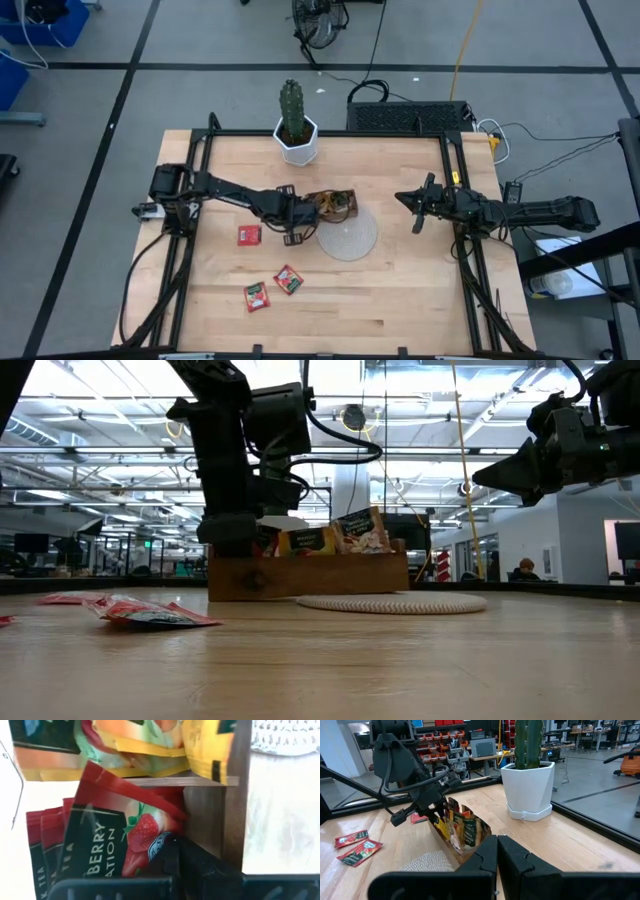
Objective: Pick & Place Tea
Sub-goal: Put the red tea bag into the left section of the wooden organizer
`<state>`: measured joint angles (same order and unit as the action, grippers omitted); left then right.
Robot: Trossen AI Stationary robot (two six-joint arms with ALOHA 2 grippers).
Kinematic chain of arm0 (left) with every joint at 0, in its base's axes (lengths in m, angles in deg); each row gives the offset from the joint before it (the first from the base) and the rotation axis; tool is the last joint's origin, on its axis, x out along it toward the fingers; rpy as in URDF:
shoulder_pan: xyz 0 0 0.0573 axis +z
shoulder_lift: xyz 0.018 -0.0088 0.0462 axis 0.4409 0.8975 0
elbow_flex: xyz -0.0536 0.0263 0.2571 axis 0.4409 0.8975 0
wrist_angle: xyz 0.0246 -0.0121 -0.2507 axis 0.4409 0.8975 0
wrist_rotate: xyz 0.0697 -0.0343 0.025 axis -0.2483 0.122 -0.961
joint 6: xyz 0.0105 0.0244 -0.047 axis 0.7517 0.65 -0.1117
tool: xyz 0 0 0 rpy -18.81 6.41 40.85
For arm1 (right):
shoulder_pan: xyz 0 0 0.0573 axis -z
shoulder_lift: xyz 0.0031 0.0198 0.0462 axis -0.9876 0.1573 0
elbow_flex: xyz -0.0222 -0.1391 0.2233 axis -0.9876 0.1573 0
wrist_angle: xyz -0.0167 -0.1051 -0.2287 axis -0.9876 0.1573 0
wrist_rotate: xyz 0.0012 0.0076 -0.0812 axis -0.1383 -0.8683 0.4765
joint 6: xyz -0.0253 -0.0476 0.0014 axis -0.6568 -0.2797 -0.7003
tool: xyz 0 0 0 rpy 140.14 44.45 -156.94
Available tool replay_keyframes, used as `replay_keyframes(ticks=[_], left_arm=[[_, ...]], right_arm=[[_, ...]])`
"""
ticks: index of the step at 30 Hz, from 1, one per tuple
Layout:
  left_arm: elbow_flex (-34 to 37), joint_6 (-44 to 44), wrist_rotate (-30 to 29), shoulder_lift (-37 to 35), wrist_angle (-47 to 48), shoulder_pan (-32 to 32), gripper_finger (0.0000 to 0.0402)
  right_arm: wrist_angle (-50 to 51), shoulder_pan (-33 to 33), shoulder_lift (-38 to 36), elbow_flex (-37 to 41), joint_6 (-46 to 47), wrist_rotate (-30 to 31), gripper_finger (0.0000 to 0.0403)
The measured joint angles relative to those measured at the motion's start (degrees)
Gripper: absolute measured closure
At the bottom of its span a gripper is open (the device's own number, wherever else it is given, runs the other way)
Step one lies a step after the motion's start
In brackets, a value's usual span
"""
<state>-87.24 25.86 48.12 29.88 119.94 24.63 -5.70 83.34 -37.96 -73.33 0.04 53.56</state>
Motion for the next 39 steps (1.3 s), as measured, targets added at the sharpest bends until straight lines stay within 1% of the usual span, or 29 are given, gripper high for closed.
replay_keyframes(ticks=[5,8,10,17,20,23,28,39], left_arm=[[-0.07,-0.11,0.4,-0.02,1.15,-0.09,0.039],[-0.07,0.11,0.44,-0.02,1.17,-0.09,0.0383],[-0.08,0.21,0.65,-0.04,1.19,-0.09,0.0368],[-0.4,0.45,2.44,-0.26,1.52,-0.21,0.0296],[-1.93,0.69,2.64,-0.23,4.12,-0.62,0.0281],[-3.57,0.84,3.0,0.04,6.17,-0.82,0.0279],[-5.63,1.43,3.06,0.07,7.39,-0.9,0.0287],[-5.9,0.55,3.41,0.04,8.99,-0.88,0.029]], right_arm=[[0.0,0.0,-0.02,0.0,-0.01,-0.01,0.0403],[0.0,0.01,0.0,0.0,-0.01,0.0,0.0403],[0.0,0.0,-0.01,0.0,0.0,0.0,0.0403],[-0.01,0.01,-0.01,0.0,-0.01,0.0,0.0403],[0.0,-0.02,-0.01,0.0,-0.01,-0.01,0.0403],[0.0,0.0,0.01,0.0,-0.01,0.01,0.0403],[0.0,-0.01,-0.01,0.0,0.0,0.0,0.0403],[-0.01,-0.01,-0.02,0.0,-0.01,-0.02,0.0403]])
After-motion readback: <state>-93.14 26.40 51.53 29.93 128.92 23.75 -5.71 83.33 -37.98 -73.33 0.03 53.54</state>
